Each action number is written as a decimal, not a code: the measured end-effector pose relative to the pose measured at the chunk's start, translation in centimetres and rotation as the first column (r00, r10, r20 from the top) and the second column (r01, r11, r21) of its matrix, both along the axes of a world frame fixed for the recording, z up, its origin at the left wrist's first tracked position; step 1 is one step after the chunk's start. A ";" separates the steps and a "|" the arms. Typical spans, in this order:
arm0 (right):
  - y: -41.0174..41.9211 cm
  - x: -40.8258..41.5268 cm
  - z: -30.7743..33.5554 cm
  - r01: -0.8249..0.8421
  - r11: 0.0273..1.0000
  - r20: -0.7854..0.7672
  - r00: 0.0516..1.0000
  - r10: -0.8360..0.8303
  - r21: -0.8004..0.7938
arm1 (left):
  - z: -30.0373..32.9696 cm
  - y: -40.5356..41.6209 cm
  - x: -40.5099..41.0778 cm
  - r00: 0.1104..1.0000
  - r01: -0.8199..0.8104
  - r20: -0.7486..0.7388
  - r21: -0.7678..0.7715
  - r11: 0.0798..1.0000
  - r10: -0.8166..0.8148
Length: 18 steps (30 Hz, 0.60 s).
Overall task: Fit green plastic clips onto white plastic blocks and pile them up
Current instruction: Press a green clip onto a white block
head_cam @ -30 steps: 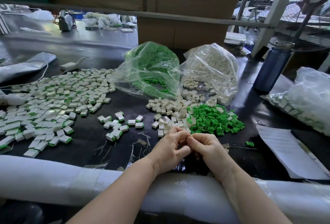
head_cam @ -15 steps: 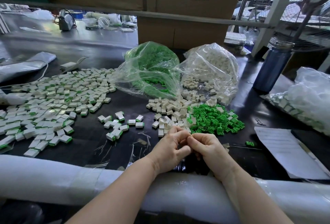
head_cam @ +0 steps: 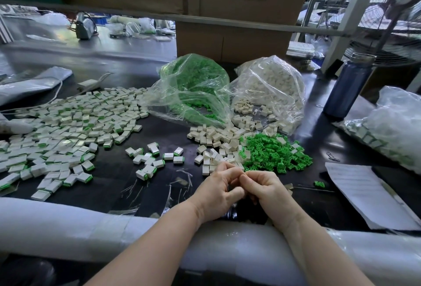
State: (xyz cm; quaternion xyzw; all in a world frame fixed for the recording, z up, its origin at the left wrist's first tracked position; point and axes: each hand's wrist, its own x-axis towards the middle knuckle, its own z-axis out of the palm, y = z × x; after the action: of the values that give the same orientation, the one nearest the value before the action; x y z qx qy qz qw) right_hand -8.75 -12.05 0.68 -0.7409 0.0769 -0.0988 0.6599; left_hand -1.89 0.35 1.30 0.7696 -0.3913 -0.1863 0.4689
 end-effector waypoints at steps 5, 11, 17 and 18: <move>0.2 0.2 0.0 0.025 0.999 0.044 0.999 -0.024 -0.022 | -0.2 0.1 0.3 1.000 -0.004 -0.006 -0.053 0.999 0.004; 0.1 0.3 -0.2 0.144 0.989 0.067 0.987 -0.145 0.016 | -0.3 0.0 0.4 0.995 -0.101 -0.023 -0.128 0.987 0.099; -0.1 0.0 0.0 0.223 0.971 0.129 0.969 -0.211 -0.091 | -0.3 0.0 0.4 0.995 -0.104 -0.004 -0.119 0.988 0.104; 0.0 0.1 0.0 0.232 0.967 0.123 0.968 -0.218 -0.107 | -0.4 0.0 0.4 0.995 -0.103 0.000 -0.120 0.987 0.104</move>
State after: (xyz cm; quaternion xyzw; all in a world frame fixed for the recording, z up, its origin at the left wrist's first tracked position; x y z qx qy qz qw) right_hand -8.69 -12.10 0.69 -0.7592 0.1178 -0.2185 0.6017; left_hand -1.49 0.31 0.89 0.7599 -0.3627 -0.1352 0.5222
